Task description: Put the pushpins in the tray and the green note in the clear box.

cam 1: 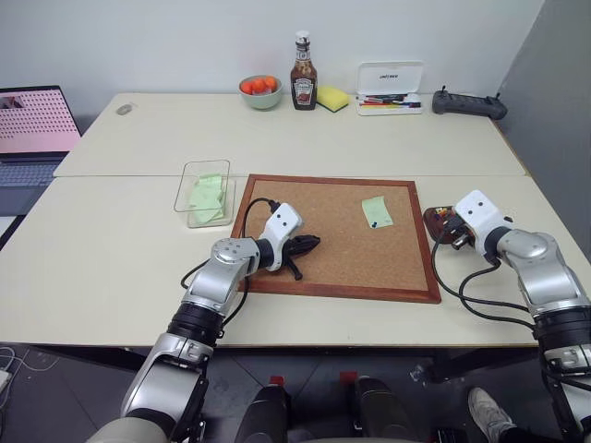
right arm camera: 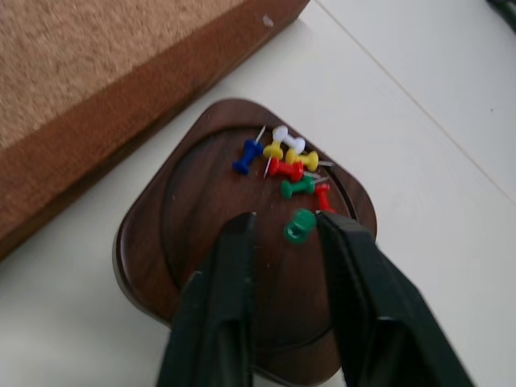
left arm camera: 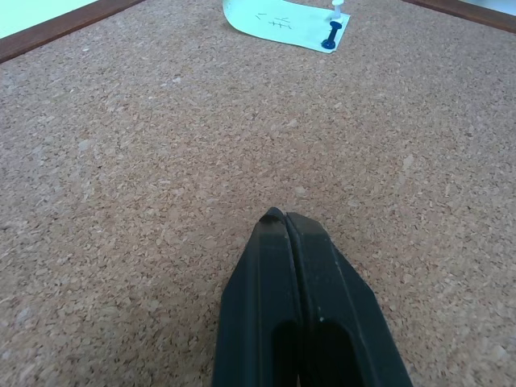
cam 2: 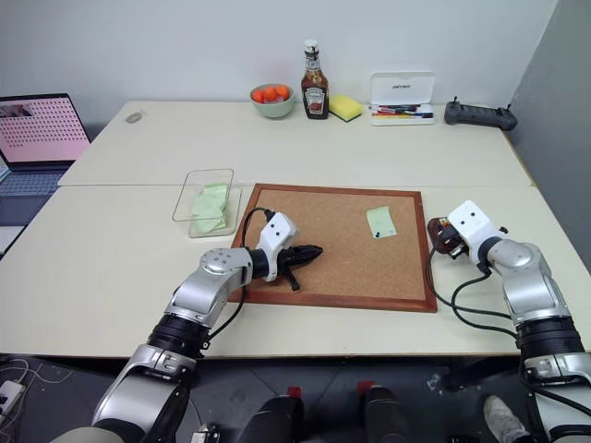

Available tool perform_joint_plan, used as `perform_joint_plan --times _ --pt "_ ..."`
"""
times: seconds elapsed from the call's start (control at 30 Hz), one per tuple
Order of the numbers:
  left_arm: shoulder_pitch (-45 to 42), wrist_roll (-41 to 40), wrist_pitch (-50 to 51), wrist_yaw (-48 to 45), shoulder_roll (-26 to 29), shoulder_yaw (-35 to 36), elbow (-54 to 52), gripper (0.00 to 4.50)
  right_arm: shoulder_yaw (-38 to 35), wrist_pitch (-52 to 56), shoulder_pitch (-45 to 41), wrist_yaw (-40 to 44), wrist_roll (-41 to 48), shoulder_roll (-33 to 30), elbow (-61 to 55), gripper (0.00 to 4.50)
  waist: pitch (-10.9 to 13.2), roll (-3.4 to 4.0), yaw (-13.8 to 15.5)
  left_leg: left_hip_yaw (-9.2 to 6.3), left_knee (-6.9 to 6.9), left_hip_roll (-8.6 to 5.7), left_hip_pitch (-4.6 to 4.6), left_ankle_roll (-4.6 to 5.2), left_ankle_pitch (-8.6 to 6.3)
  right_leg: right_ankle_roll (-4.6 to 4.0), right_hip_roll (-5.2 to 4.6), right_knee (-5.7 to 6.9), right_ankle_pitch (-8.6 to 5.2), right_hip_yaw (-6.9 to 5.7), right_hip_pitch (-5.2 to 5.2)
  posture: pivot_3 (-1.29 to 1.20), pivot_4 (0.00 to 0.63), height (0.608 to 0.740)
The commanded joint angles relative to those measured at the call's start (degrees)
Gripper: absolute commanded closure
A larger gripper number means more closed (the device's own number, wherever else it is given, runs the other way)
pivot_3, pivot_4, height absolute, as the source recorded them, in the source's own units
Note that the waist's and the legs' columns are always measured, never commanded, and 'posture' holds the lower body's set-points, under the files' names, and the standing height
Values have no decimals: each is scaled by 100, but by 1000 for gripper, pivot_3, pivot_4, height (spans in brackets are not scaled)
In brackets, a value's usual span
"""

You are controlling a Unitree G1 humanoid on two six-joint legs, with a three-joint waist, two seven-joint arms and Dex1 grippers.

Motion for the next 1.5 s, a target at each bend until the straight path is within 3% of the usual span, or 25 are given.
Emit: perform_joint_plan --times 0.03,0.37,0.53,0.63,0.87,1.13,1.23,1.5 --pt "160 206 149 -22 3 -202 225 4500 -98 -93 -116 -20 -40 -44 -90 2162 -1 -2 0 0 0 1 1 0 0 0 0 0 0 0 1 0 150 740" --pt "144 225 120 -33 4 -210 250 4500 -540 182 -339 -6 342 -55 -357 284 -1 -2 0 0 0 0 0 0 0 0 0 -2 0 -1 1 0 150 740" --pt "131 227 112 -32 -3 -208 275 4500 -1012 842 -327 220 1167 319 -830 284 -2 -3 2 -2 0 2 0 0 0 1 1 -2 1 -2 2 0 150 740" --pt "126 230 108 -39 -7 -214 285 4500 -822 988 -72 434 1390 549 -1291 284 -2 -3 0 -4 0 1 -1 0 0 1 1 -3 1 -2 3 0 150 740" --pt "116 236 102 -27 -24 -232 298 4500 -385 610 26 84 1185 1228 -1223 284 -3 -2 -1 -4 0 1 -1 0 0 5 1 -5 3 -3 3 0 150 740" --pt "130 232 118 -13 -6 -233 258 4500 -112 -35 -297 -114 914 1572 -459 284 -3 -1 0 -4 -1 2 -1 0 0 6 1 -12 4 -4 3 0 150 740" --pt "142 230 125 -13 3 -233 236 4500 -112 -171 -417 -163 869 1655 -205 748 -3 -1 0 -4 -1 2 -1 0 0 6 1 -12 4 -3 3 0 150 740" --pt "181 239 129 -13 14 -248 197 4500 -78 -229 -443 -98 868 1654 -40 2669 -4 -1 0 -4 -1 1 -2 0 0 5 1 -12 5 -3 3 0 150 740"
